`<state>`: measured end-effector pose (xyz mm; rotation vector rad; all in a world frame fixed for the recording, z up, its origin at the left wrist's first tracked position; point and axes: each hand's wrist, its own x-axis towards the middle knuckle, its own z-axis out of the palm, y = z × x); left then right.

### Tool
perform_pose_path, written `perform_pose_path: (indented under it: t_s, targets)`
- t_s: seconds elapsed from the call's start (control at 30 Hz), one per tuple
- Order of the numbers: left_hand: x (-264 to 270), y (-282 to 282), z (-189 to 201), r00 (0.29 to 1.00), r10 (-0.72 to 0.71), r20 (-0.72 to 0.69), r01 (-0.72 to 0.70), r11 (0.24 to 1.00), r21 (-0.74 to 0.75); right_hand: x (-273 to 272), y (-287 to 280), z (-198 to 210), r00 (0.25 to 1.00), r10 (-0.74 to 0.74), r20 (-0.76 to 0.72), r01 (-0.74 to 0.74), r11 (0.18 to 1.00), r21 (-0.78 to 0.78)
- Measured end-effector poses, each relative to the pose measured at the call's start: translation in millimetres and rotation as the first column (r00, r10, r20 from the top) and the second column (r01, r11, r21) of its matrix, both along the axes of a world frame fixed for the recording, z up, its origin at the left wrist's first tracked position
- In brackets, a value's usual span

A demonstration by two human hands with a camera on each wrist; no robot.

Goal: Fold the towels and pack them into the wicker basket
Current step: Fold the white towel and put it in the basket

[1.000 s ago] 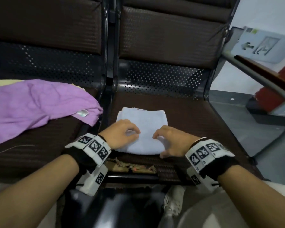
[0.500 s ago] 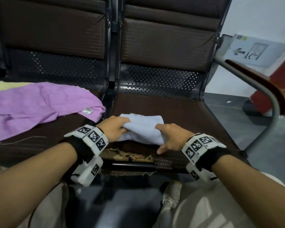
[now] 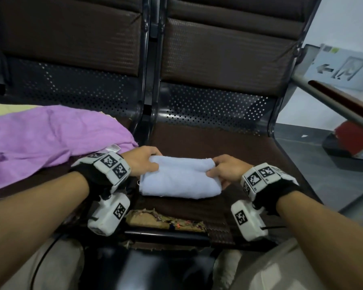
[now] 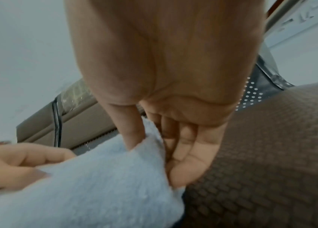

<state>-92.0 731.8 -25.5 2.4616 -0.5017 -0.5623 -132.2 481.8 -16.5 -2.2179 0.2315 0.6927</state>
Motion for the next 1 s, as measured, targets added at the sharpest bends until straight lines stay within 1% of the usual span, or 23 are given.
perform_pose_path:
  t_s: [0.07,0.13,0.17,0.23,0.3,0.4,0.5,0.57,0.63,0.67,0.7,0.73,0.77,0.8,0.83,0.87,0.93,1.0]
  targets:
    - [5,-2,-6,0.999,-0.036,0.024,0.034,0.997,0.074,7,-2,-4,0.999,0.04,-0.035,-0.045,0.99,-0.132]
    - [8,-4,-8,0.995,-0.096,0.038,0.089,0.983,0.163,11,-6,-4,0.997,0.049,-0.065,-0.064,0.965,-0.254]
    - [9,-4,-8,0.992,-0.122,0.029,0.113,0.972,0.204,13,-9,-5,0.994,0.055,-0.096,-0.081,0.953,-0.293]
    - [9,-4,-7,0.989,-0.15,0.006,0.144,0.961,0.237,13,-12,-7,0.98,0.063,-0.191,-0.121,0.944,-0.308]
    - [6,-5,-7,0.986,-0.164,-0.009,0.162,0.959,0.234,12,-9,-10,0.97,0.045,-0.239,-0.114,0.953,-0.282]
    - [-4,-7,-4,0.982,-0.182,-0.056,0.19,0.96,0.205,10,6,-10,0.979,-0.015,-0.205,-0.034,0.972,-0.234]
    - [-13,-5,1,0.975,-0.193,-0.108,0.21,0.962,0.176,5,17,-2,0.987,-0.072,-0.146,0.062,0.995,-0.072]
    - [-17,-4,5,0.974,-0.208,-0.083,0.222,0.951,0.217,1,19,8,0.998,-0.047,-0.05,0.048,0.999,0.024]
    - [-22,-4,11,0.974,-0.225,0.024,0.213,0.947,0.239,-6,21,25,0.994,-0.019,0.107,0.012,0.998,0.066]
    - [-21,-6,13,0.972,-0.226,0.069,0.211,0.961,0.179,-6,22,33,0.983,0.014,0.186,-0.026,0.998,0.063]
    - [-23,-8,19,0.97,-0.224,0.091,0.22,0.974,0.055,-8,24,44,0.966,0.044,0.254,-0.061,0.996,0.061]
    - [-27,-11,28,0.969,-0.231,0.091,0.24,0.965,-0.107,-13,27,56,0.949,0.062,0.309,-0.092,0.992,0.083]
    - [-32,-15,39,0.969,-0.238,0.073,0.249,0.933,-0.26,-20,29,69,0.934,0.067,0.35,-0.12,0.984,0.132]
    - [-36,-18,50,0.969,-0.24,0.056,0.243,0.898,-0.367,-27,29,81,0.921,0.073,0.383,-0.149,0.974,0.172]
    - [-39,-21,62,0.972,-0.23,0.048,0.228,0.879,-0.418,-34,28,94,0.905,0.082,0.418,-0.175,0.966,0.189]
    - [-42,-24,74,0.975,-0.214,0.056,0.218,0.881,-0.421,-41,26,107,0.884,0.095,0.457,-0.199,0.962,0.185]
    - [-48,-31,96,0.978,-0.196,0.065,0.206,0.907,-0.368,-57,15,131,0.843,0.089,0.53,-0.222,0.956,0.193]
    - [-54,-41,113,0.98,-0.191,0.05,0.196,0.919,-0.343,-74,1,153,0.802,0.026,0.596,-0.204,0.951,0.233]
